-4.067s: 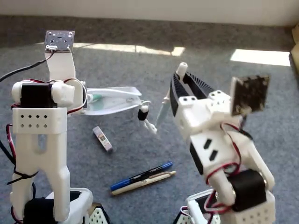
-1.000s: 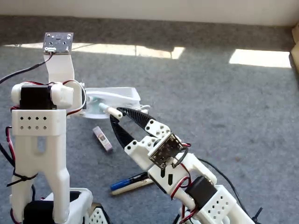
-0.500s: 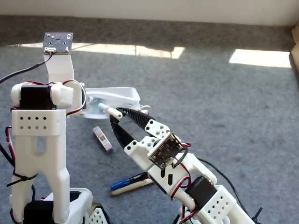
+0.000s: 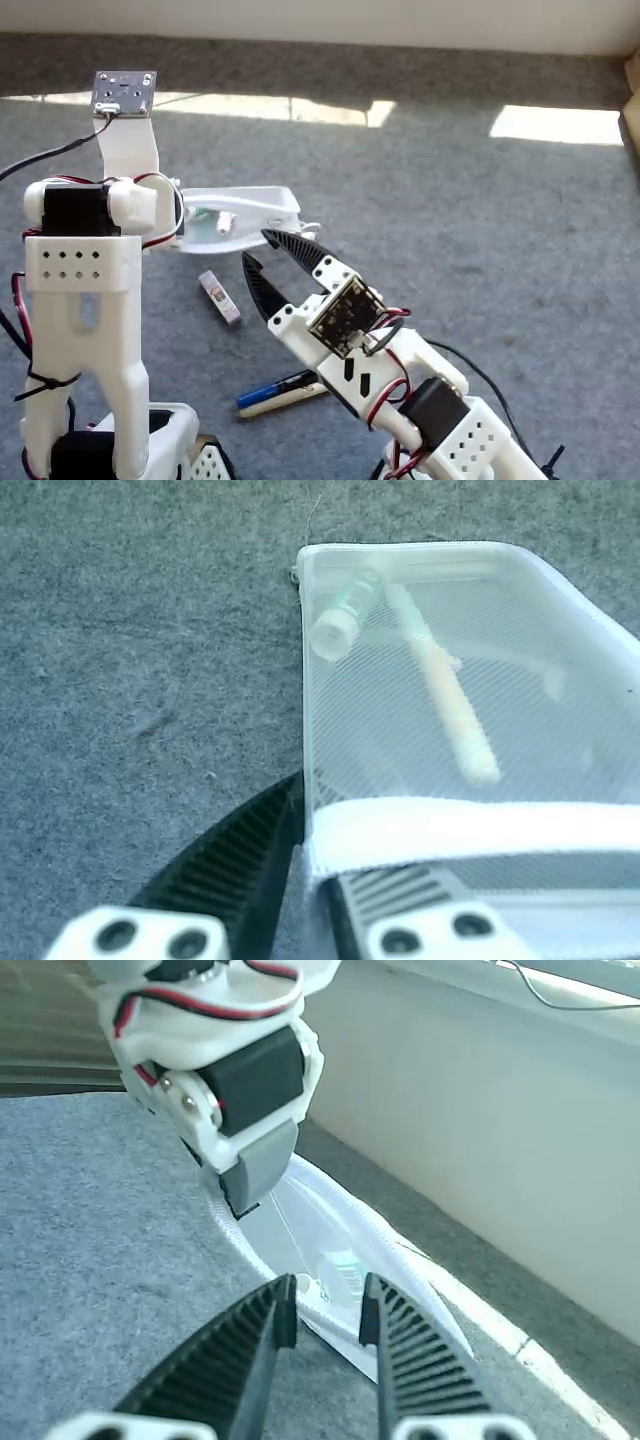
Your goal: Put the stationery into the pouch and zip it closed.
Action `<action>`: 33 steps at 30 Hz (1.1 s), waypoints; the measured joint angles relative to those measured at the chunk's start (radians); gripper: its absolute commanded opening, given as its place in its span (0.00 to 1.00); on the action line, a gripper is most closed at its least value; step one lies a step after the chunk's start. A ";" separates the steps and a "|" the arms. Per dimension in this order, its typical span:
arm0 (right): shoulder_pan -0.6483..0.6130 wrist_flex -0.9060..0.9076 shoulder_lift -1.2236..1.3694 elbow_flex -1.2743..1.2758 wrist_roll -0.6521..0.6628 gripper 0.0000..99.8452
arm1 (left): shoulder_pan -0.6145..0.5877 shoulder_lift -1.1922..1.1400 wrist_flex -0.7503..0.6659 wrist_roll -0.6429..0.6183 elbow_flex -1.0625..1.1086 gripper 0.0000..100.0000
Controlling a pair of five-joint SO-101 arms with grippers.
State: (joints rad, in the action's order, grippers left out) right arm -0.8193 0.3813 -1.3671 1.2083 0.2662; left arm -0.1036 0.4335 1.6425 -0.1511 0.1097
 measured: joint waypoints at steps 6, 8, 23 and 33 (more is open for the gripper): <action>0.000 0.023 0.000 -0.012 -0.020 0.10 | 0.000 -0.002 -0.003 0.000 0.000 0.01; 0.000 0.034 0.000 -0.012 -0.055 0.10 | -0.006 -0.002 -0.003 0.000 0.000 0.01; -0.025 0.149 0.000 -0.084 -0.084 0.10 | -0.106 -0.002 -0.012 0.000 0.000 0.01; -0.103 0.149 0.175 -0.084 -0.092 0.10 | -0.196 -0.003 -0.041 -0.002 0.002 0.01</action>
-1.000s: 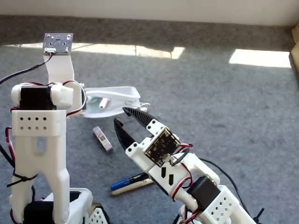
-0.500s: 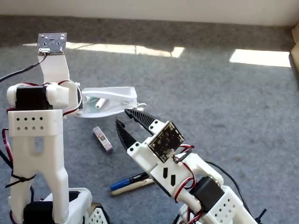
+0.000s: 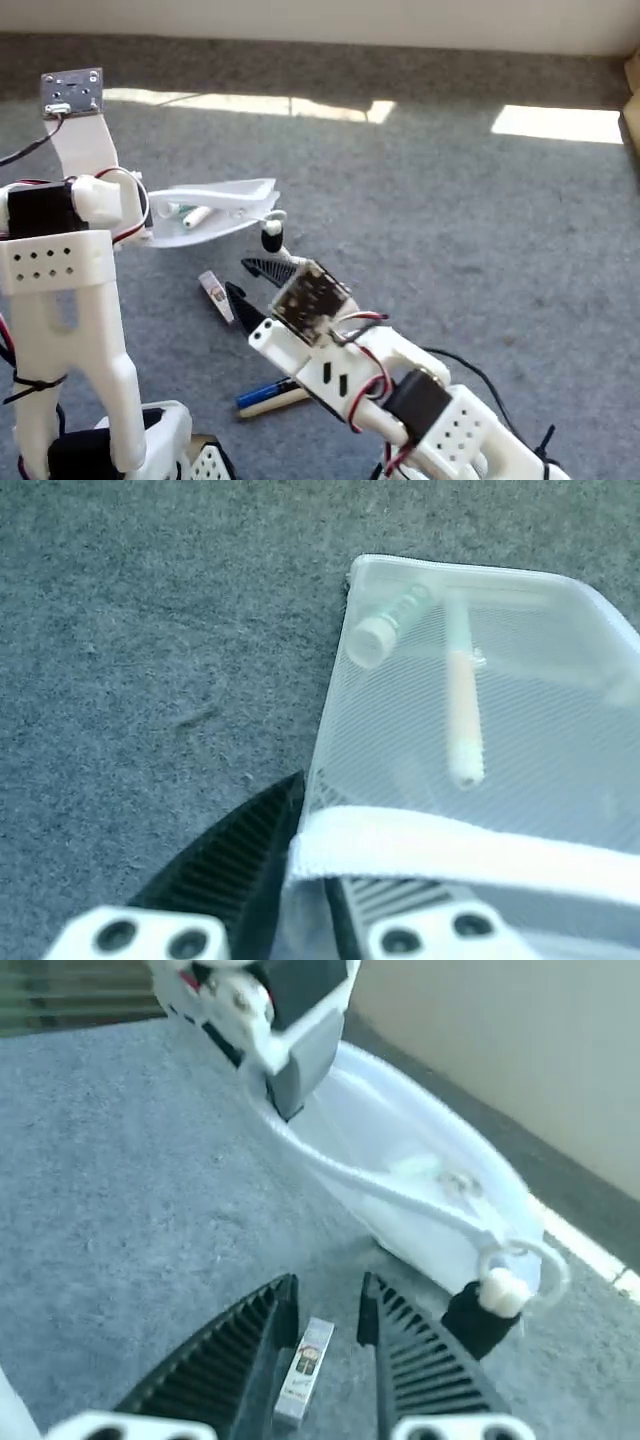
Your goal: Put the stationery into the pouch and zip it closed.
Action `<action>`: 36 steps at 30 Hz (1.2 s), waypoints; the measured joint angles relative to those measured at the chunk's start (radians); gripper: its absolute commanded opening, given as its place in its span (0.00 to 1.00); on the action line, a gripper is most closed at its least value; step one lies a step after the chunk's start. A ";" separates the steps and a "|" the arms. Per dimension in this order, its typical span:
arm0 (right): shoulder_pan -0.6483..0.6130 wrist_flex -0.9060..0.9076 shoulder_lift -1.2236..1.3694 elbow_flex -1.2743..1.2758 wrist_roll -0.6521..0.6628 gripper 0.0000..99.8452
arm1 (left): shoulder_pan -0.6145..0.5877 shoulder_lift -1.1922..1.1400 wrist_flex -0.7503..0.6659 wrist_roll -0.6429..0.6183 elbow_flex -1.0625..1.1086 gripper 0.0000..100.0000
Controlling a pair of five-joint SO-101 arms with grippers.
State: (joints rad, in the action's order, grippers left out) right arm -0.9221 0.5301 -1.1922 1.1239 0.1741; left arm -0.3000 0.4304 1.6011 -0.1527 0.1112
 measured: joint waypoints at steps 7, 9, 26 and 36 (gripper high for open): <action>-0.060 0.000 0.227 -0.054 -0.115 0.10 | -0.006 0.000 -0.002 0.000 0.000 0.01; -0.074 -0.003 0.279 -0.055 -0.138 0.10 | -0.006 0.000 -0.002 0.000 0.000 0.01; -0.121 -0.281 0.723 -0.055 -0.170 0.11 | -0.014 0.000 -0.020 0.000 0.008 0.01; -0.121 -0.328 0.888 -0.144 -0.170 0.11 | -0.095 -0.002 -0.043 -0.020 0.008 0.01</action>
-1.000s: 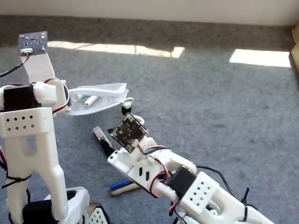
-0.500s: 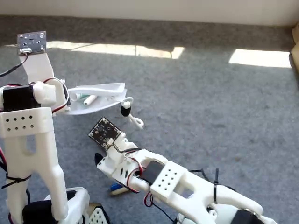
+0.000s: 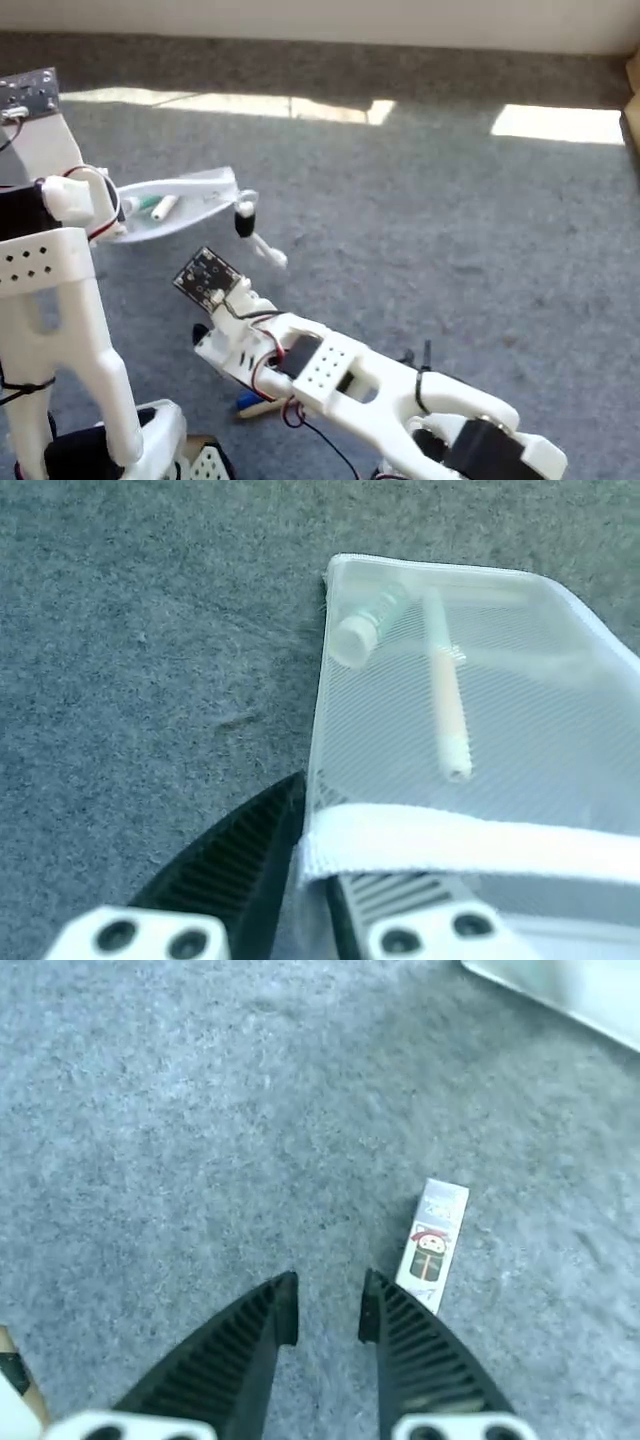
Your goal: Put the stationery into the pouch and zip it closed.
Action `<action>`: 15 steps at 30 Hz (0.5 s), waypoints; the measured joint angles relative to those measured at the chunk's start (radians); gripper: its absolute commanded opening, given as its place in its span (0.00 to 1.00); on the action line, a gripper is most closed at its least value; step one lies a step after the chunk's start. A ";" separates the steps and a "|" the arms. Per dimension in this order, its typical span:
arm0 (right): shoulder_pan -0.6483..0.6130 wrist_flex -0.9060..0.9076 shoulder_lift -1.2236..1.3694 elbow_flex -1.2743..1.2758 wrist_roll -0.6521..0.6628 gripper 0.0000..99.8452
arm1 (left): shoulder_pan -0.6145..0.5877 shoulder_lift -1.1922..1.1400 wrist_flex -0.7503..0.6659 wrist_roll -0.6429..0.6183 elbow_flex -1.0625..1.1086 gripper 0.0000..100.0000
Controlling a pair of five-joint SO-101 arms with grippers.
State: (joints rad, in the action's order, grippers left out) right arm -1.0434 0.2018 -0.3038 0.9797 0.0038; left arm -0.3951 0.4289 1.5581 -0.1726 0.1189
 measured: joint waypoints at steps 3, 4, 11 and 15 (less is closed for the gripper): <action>0.002 0.000 0.043 -0.025 0.000 0.11 | -0.005 0.000 0.000 -0.005 0.000 0.01; 0.006 0.000 0.055 -0.035 0.000 0.11 | -0.005 0.000 0.000 -0.005 0.000 0.01; 0.028 -0.002 0.104 -0.057 0.000 0.19 | -0.005 0.000 0.000 -0.005 0.000 0.01; 0.028 -0.002 0.132 -0.057 0.000 0.19 | -0.005 0.000 0.000 -0.005 0.000 0.01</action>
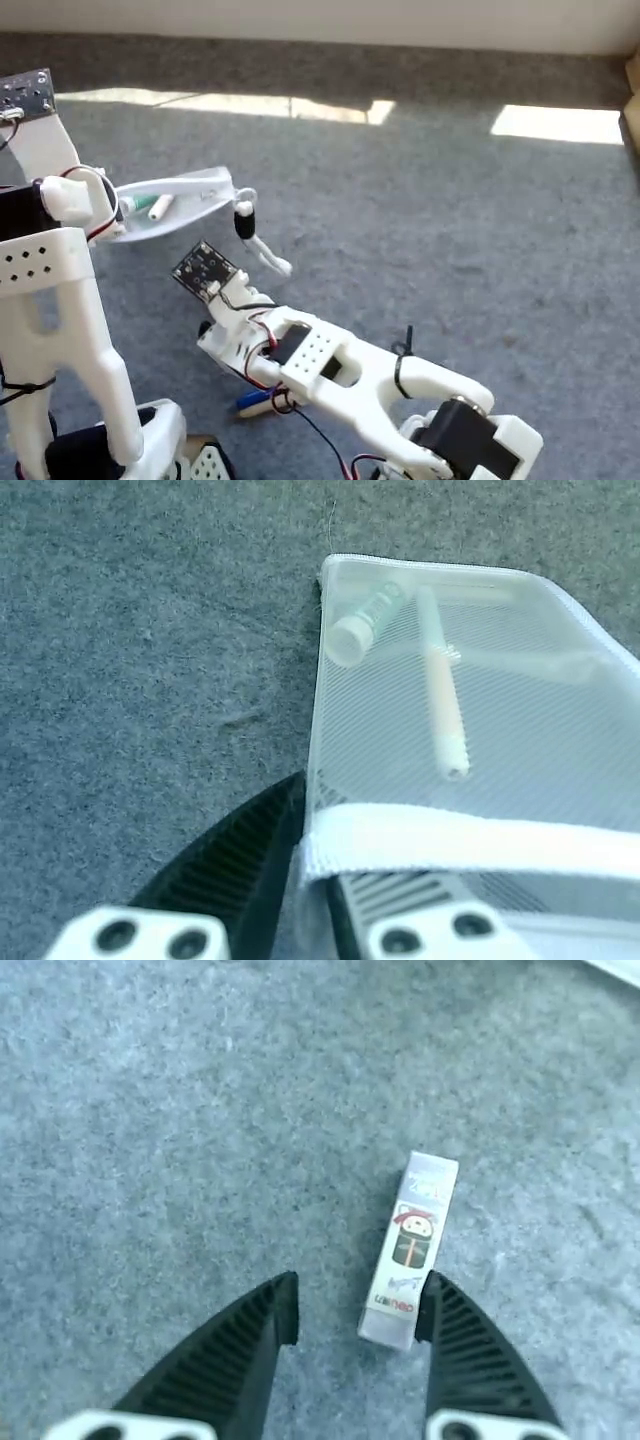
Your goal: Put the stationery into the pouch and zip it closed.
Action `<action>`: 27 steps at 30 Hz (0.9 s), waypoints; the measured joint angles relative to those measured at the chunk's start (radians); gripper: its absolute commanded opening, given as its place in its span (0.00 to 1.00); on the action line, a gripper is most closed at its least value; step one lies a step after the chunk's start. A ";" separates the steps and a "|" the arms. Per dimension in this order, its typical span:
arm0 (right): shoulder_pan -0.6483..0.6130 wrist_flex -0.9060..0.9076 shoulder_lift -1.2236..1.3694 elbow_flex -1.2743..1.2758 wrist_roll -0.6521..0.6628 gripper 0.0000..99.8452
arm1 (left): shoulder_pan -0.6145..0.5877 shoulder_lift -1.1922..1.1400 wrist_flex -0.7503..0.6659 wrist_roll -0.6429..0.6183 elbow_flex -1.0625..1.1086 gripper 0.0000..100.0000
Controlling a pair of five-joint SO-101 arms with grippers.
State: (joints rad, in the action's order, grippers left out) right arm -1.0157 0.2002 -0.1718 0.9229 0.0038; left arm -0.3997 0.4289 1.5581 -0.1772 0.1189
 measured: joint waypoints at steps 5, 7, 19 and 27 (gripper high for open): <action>0.000 0.000 0.063 -0.020 0.000 0.19 | 0.000 0.000 0.000 0.000 0.000 0.01; 0.000 0.000 0.097 -0.044 0.000 0.18 | 0.000 0.000 0.000 0.000 0.000 0.01; 0.064 0.075 0.157 -0.109 0.000 0.01 | -0.002 0.002 -0.003 0.000 0.023 0.01; 0.120 0.353 0.038 -0.144 0.155 0.01 | -0.002 0.002 -0.003 0.000 0.023 0.01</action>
State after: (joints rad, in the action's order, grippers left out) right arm -0.8961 0.5531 -0.1335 0.7787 0.1588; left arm -0.4012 0.4304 1.5551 -0.1772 0.1419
